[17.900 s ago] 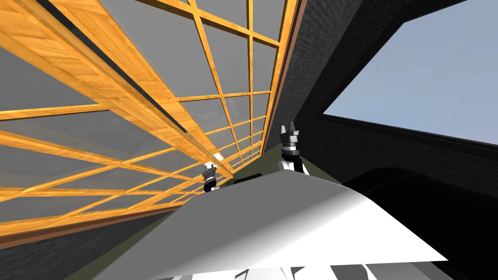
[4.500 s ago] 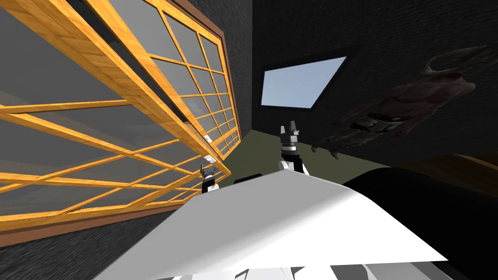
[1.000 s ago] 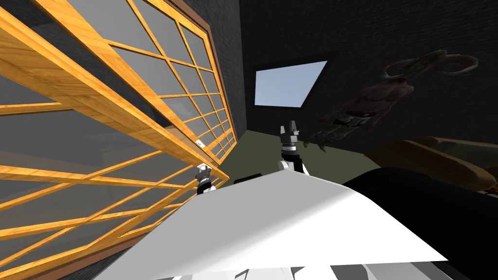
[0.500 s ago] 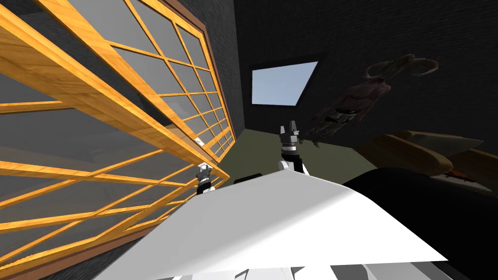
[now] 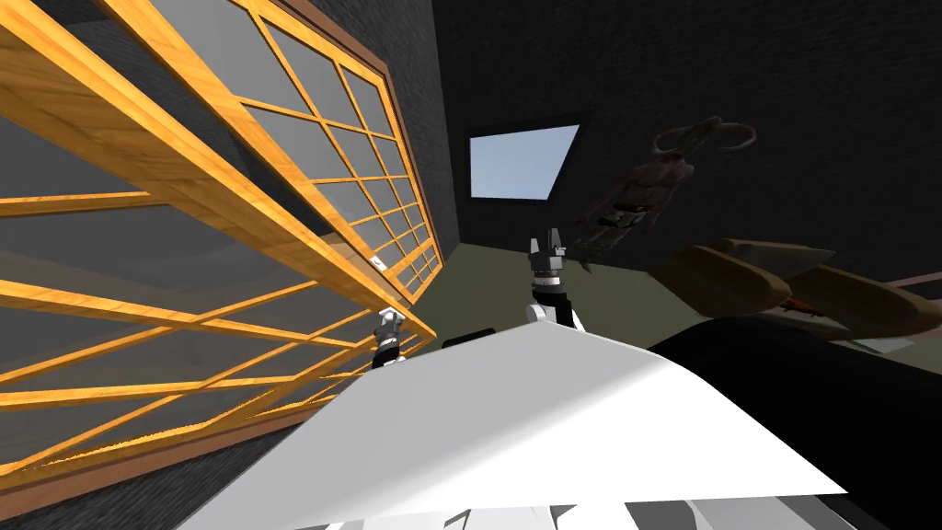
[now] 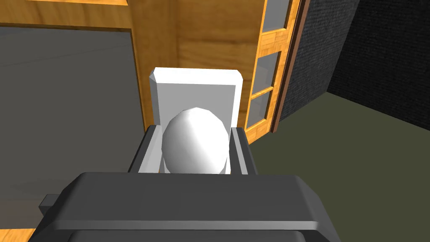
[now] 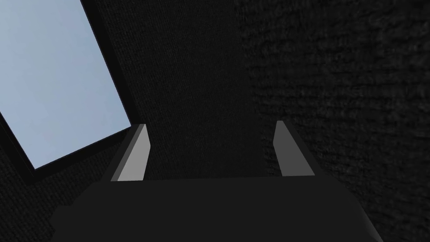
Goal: Pull the door open
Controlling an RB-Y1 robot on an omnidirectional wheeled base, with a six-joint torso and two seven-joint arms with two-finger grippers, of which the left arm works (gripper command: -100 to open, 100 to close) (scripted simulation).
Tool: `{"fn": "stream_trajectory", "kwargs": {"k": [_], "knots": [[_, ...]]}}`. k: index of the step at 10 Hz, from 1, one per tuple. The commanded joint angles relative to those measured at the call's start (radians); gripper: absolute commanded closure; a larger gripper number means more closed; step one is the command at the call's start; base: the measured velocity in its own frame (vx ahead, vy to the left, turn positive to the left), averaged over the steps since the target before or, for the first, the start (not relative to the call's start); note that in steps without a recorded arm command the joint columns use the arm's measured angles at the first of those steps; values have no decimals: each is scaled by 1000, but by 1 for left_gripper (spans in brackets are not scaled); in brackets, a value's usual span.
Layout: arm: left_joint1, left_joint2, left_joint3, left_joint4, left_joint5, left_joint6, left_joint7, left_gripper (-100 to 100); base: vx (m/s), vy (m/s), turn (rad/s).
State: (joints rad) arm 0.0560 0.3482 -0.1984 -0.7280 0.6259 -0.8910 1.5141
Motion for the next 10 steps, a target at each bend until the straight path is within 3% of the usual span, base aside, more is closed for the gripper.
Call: {"fn": "stream_trajectory", "kwargs": {"k": [1, 2, 10], "knots": [[-1, 9, -13, -3, -7, -3, 17, 100, -196, 25, -58], [2, 4, -9, -6, -4, 2, 8, 100, -87, 8, -25], [52, 71, -105, -38, -52, -47, 100, 100, -198, 13, -78]]}}
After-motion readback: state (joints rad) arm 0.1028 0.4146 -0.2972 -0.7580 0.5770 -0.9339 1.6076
